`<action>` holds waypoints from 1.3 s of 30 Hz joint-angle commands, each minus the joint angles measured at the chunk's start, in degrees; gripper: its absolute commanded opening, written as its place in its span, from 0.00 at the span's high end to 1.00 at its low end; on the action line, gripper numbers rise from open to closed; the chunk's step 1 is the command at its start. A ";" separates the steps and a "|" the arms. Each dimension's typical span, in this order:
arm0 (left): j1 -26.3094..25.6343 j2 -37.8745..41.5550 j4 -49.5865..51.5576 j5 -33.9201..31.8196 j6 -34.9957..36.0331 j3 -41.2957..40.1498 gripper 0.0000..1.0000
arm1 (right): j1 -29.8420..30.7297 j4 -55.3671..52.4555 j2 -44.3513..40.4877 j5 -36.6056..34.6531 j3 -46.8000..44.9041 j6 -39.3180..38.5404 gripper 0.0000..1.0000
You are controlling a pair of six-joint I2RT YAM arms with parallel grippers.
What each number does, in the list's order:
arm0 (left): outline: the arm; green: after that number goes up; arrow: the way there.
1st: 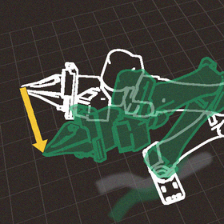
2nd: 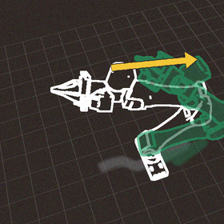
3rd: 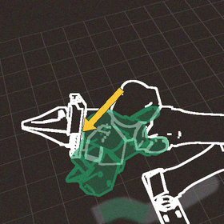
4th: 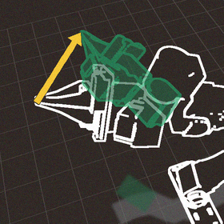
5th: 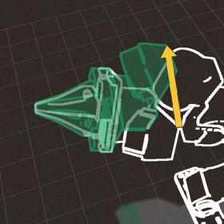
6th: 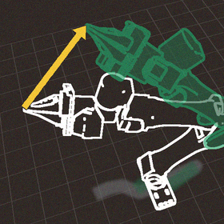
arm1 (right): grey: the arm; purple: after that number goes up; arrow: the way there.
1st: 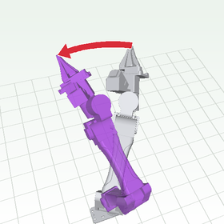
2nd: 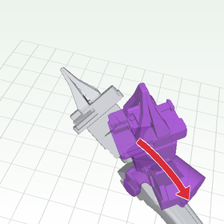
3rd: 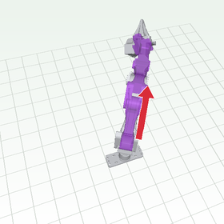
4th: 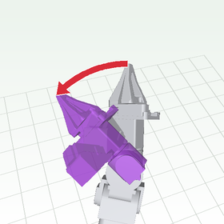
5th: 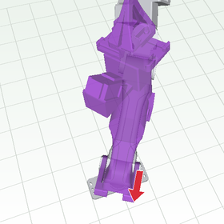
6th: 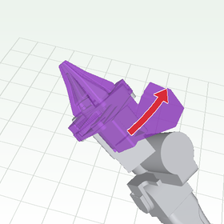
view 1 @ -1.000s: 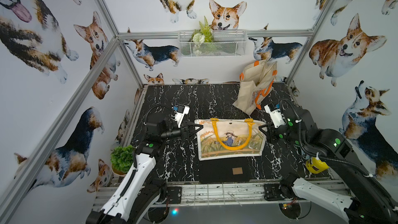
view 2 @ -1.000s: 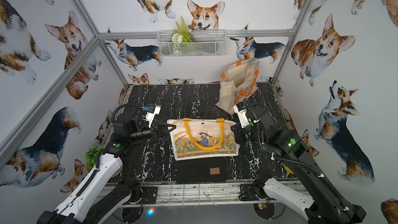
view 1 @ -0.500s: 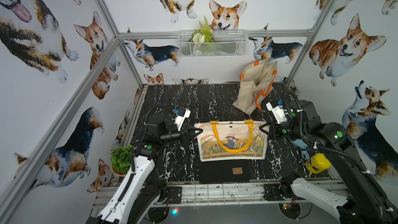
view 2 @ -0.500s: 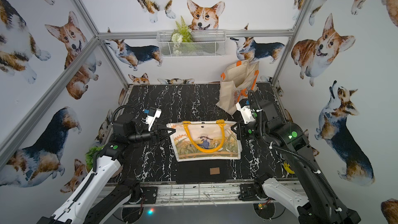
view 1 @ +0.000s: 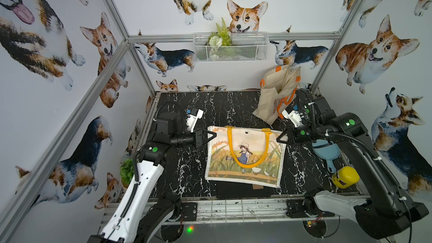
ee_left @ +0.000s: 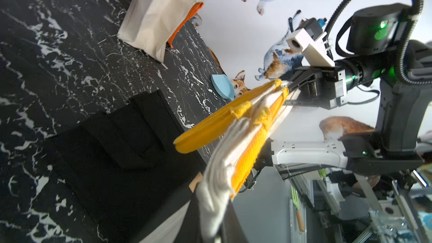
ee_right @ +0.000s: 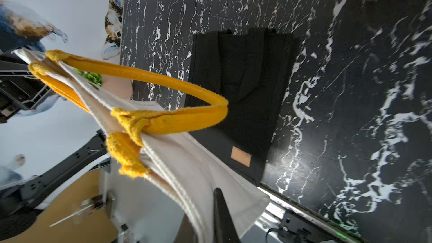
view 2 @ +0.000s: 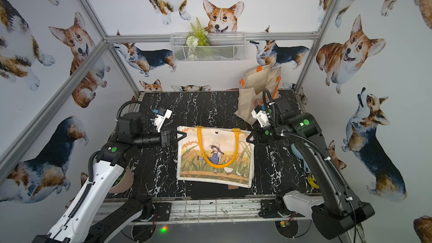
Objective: Put away the canvas bag
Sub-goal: Press the canvas bag, then place the canvas bag at the center of the board.
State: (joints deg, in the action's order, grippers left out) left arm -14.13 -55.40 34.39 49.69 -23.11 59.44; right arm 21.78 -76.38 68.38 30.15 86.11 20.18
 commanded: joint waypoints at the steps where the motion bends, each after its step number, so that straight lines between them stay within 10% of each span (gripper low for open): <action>1: 0.51 -5.75 13.37 -5.50 -9.35 3.31 1.00 | -2.88 -8.30 3.34 9.77 -1.29 5.45 1.00; 8: 0.33 -3.18 13.87 -10.41 -19.97 2.48 1.00 | -6.01 0.28 5.10 20.55 -9.15 12.49 1.00; 17: 0.23 0.96 9.62 -11.00 -27.88 -8.41 1.00 | -7.67 4.79 6.51 16.74 -13.57 21.58 1.00; 39: 0.33 -15.08 -4.09 -7.88 -23.84 -16.35 1.00 | -15.62 10.88 24.78 18.34 -18.24 17.15 1.00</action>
State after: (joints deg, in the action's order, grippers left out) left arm -14.33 -67.75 26.44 49.39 -48.10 42.54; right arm 7.79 -66.65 90.65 54.39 67.79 37.56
